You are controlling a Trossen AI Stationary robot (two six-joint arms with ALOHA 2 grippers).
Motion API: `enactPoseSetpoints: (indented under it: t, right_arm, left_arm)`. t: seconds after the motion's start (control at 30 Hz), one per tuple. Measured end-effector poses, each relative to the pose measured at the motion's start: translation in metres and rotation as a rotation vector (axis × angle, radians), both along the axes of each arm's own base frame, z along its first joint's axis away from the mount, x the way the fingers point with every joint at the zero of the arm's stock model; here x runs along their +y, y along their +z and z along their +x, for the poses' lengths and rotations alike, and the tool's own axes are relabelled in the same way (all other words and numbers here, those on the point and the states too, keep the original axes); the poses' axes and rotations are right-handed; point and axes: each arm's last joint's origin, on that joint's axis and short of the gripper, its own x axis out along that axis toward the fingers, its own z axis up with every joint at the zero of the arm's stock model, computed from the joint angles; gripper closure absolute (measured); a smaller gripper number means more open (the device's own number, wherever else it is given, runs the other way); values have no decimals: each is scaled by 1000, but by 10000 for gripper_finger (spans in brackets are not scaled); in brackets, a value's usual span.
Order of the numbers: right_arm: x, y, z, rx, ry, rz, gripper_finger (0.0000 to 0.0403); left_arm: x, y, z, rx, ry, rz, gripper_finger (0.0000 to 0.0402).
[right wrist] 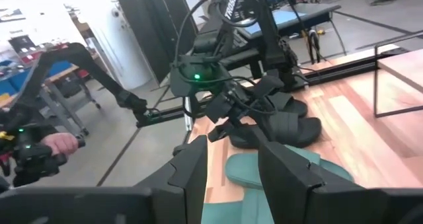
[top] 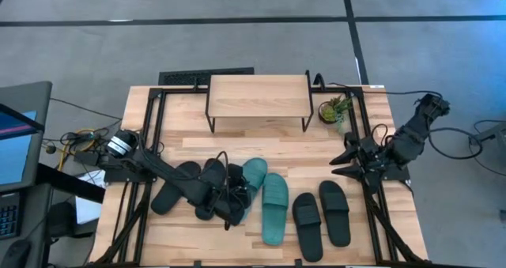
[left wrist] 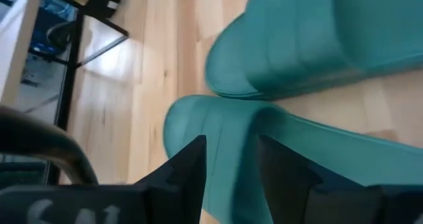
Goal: Pick and place slides into the shelf
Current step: Put the left green slide on the shelf
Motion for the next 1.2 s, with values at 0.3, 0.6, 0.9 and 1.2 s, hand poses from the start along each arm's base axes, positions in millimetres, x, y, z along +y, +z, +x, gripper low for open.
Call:
enactPoseSetpoints:
  t: [0.3, 0.6, 0.9, 1.2]
  right_arm:
    - [0, -1, -1, 2, -14, -5, 281]
    - [1, -1, 0, 8, -17, 15, 281]
    - [2, 1, 1, -2, -16, 29, 281]
    - [4, 1, 1, -5, -3, 32, 281]
  left_arm:
    - [4, -10, -4, 42, -1, -20, 280]
    - [14, -21, -6, 46, 56, -29, 280]
    - [18, -46, 8, 55, 65, -34, 280]
    - [21, -45, 8, 24, 116, 2, 292]
